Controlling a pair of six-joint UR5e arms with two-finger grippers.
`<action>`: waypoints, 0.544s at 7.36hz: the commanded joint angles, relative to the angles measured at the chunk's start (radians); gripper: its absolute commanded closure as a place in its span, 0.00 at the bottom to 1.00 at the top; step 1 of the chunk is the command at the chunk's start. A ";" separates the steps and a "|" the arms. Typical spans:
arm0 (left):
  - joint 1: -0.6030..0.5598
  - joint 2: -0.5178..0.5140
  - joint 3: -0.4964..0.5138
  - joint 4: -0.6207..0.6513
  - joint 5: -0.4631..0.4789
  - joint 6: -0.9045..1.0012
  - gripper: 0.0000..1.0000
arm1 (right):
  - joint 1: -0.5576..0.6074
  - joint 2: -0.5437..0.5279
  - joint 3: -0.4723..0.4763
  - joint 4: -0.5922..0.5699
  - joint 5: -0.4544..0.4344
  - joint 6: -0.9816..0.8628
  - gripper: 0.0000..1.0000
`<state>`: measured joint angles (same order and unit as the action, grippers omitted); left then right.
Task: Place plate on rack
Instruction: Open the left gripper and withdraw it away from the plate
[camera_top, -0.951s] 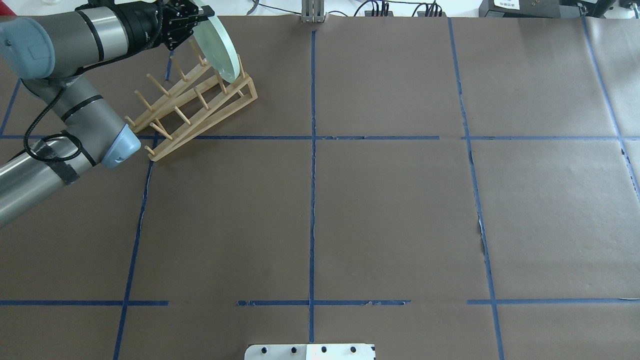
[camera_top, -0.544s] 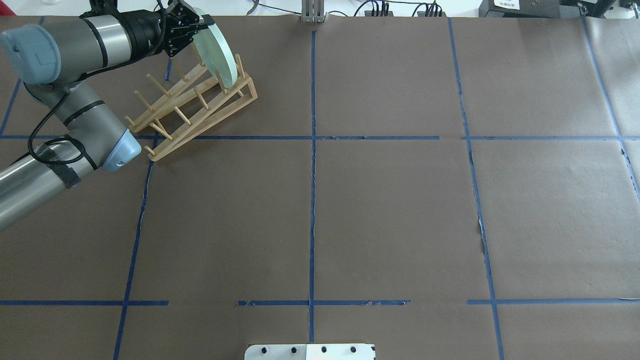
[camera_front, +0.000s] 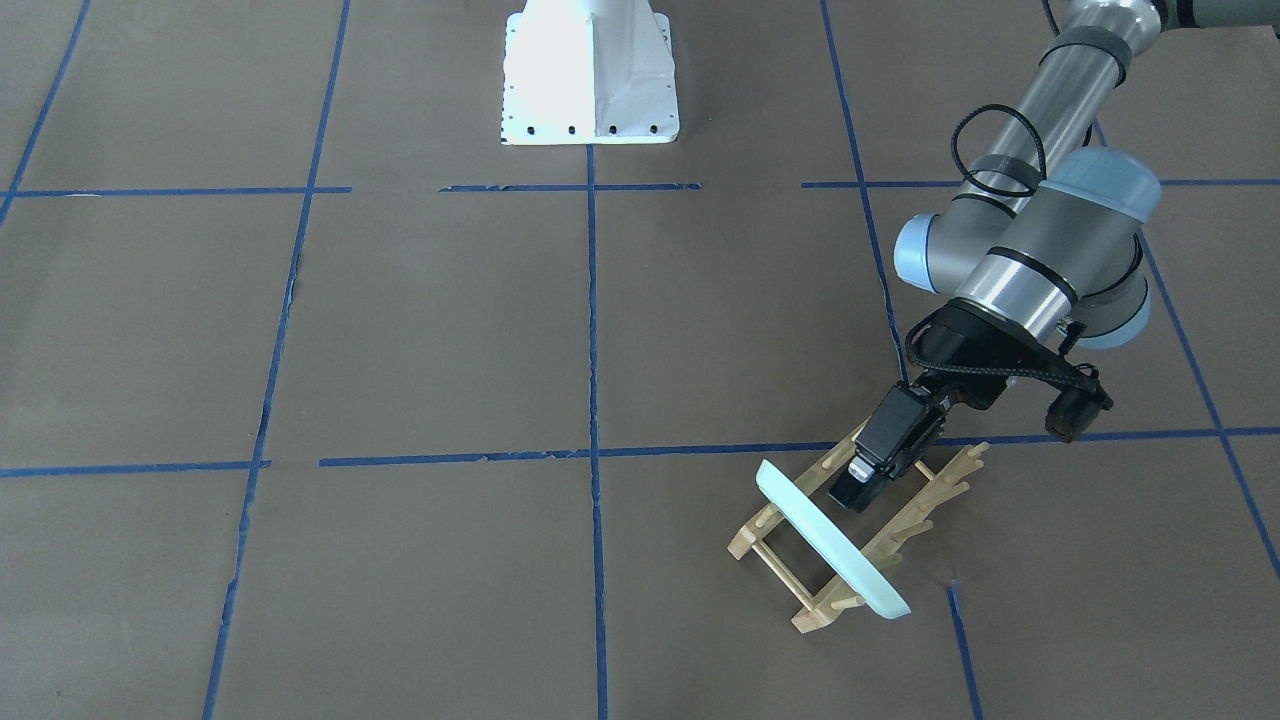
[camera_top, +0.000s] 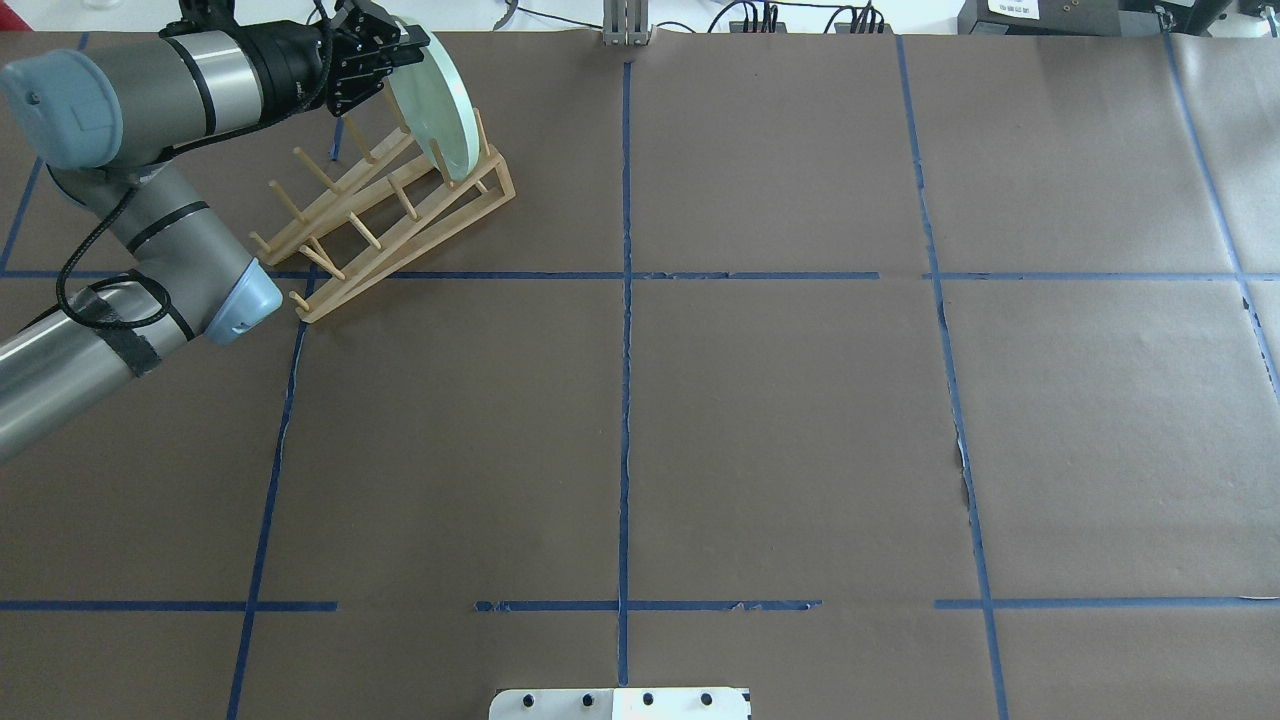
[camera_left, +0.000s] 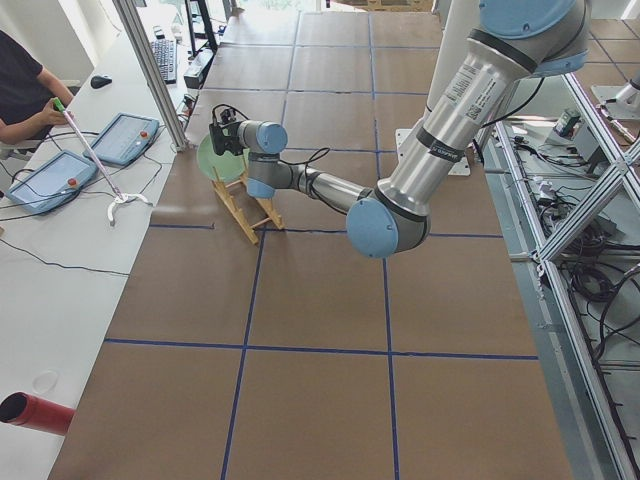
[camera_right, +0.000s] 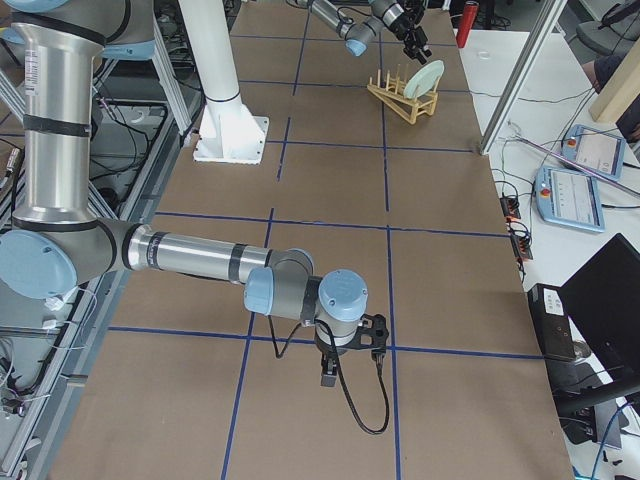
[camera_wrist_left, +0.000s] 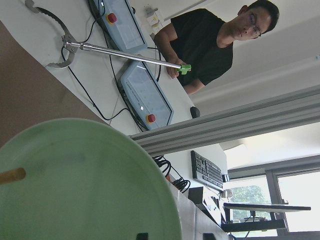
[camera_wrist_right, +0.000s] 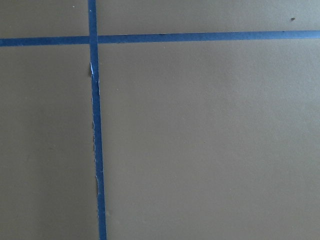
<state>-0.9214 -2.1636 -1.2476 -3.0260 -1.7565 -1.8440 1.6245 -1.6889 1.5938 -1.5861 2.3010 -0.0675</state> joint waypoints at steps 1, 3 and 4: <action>-0.042 0.002 -0.064 0.086 -0.062 0.006 0.00 | 0.000 0.000 0.002 0.000 0.000 0.000 0.00; -0.159 0.013 -0.142 0.340 -0.351 0.168 0.00 | 0.000 0.000 0.000 0.000 0.000 0.000 0.00; -0.236 0.118 -0.279 0.524 -0.508 0.324 0.00 | 0.000 0.000 0.000 0.000 0.000 0.000 0.00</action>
<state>-1.0687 -2.1300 -1.3955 -2.7093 -2.0720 -1.6857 1.6245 -1.6889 1.5945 -1.5862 2.3010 -0.0675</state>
